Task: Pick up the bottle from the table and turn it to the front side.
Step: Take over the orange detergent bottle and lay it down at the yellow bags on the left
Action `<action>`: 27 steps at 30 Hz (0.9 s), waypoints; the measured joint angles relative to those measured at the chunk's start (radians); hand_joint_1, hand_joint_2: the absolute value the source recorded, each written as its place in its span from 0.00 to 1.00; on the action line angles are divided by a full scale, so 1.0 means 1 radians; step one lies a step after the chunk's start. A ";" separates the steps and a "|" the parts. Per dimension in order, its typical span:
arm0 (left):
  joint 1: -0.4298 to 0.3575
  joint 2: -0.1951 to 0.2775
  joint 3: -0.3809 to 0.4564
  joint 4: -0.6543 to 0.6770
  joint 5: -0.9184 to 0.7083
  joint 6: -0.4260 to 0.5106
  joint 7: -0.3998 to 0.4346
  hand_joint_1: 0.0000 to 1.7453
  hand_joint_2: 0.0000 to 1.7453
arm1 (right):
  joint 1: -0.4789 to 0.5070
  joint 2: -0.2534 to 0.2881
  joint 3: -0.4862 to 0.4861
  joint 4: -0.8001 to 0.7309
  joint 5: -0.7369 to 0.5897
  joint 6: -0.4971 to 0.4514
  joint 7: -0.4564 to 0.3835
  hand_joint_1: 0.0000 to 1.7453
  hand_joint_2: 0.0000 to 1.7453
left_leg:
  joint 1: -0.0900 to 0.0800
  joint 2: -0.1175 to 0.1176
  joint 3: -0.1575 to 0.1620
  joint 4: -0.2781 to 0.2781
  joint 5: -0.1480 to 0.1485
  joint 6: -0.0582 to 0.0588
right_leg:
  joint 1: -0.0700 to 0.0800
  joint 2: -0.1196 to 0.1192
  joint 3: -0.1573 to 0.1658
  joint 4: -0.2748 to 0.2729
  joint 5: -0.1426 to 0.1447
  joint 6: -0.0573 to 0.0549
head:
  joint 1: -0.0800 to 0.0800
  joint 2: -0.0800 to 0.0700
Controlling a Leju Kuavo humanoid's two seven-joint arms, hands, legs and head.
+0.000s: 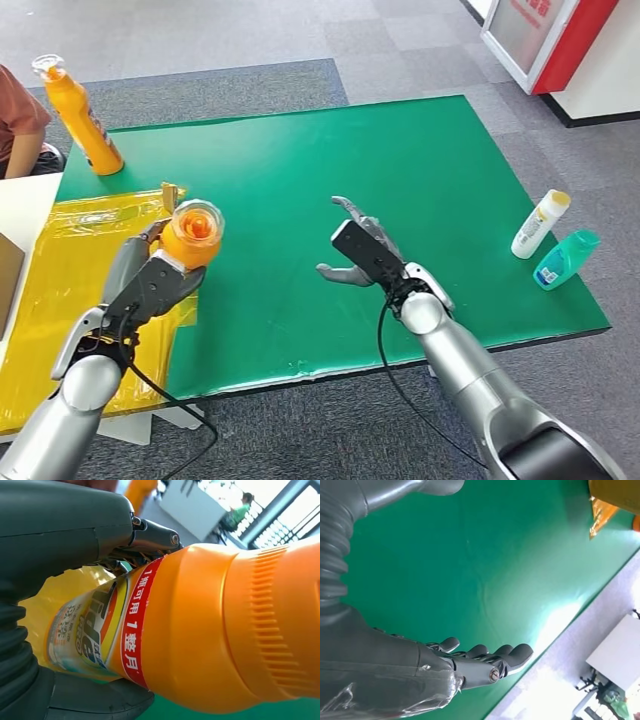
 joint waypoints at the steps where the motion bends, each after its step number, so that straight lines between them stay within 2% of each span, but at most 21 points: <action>1: 0.009 0.005 0.009 0.003 -0.039 0.015 0.001 1.00 1.00 | 0.005 -0.002 -0.009 -0.009 0.003 0.000 -0.003 0.00 1.00 | 0.000 0.000 0.000 0.000 0.000 0.000 | 0.000 0.000 0.000 0.000 0.000 0.000 | 0.000 0.000; 8: 0.053 0.046 0.055 0.016 -0.422 0.144 0.075 1.00 1.00 | 0.035 -0.018 -0.062 -0.091 0.024 0.016 -0.011 0.00 1.00 | 0.000 0.000 0.000 0.000 0.000 0.000 | 0.000 0.000 0.000 0.000 0.000 0.000 | 0.000 0.000; 13: 0.072 0.078 0.059 0.031 -0.613 0.156 0.129 1.00 1.00 | 0.034 -0.030 -0.085 -0.140 0.022 0.024 -0.006 0.00 1.00 | 0.000 0.000 0.000 0.000 0.000 0.000 | 0.000 0.000 0.000 0.000 0.000 0.000 | 0.000 0.000; 22: 0.081 0.123 0.070 0.116 -0.608 0.106 0.100 1.00 1.00 | -0.013 -0.067 -0.125 -0.206 -0.019 0.053 0.000 0.00 1.00 | 0.000 0.000 0.000 0.000 0.000 0.000 | 0.000 0.000 0.000 0.000 0.000 0.000 | 0.000 0.000; 27: 0.061 0.142 0.073 0.197 -0.550 0.021 0.068 1.00 1.00 | -0.055 -0.084 -0.124 -0.229 -0.044 0.085 -0.002 0.00 1.00 | 0.000 0.000 0.000 0.000 0.001 -0.001 | 0.000 0.000 0.000 0.000 0.001 0.000 | 0.000 0.000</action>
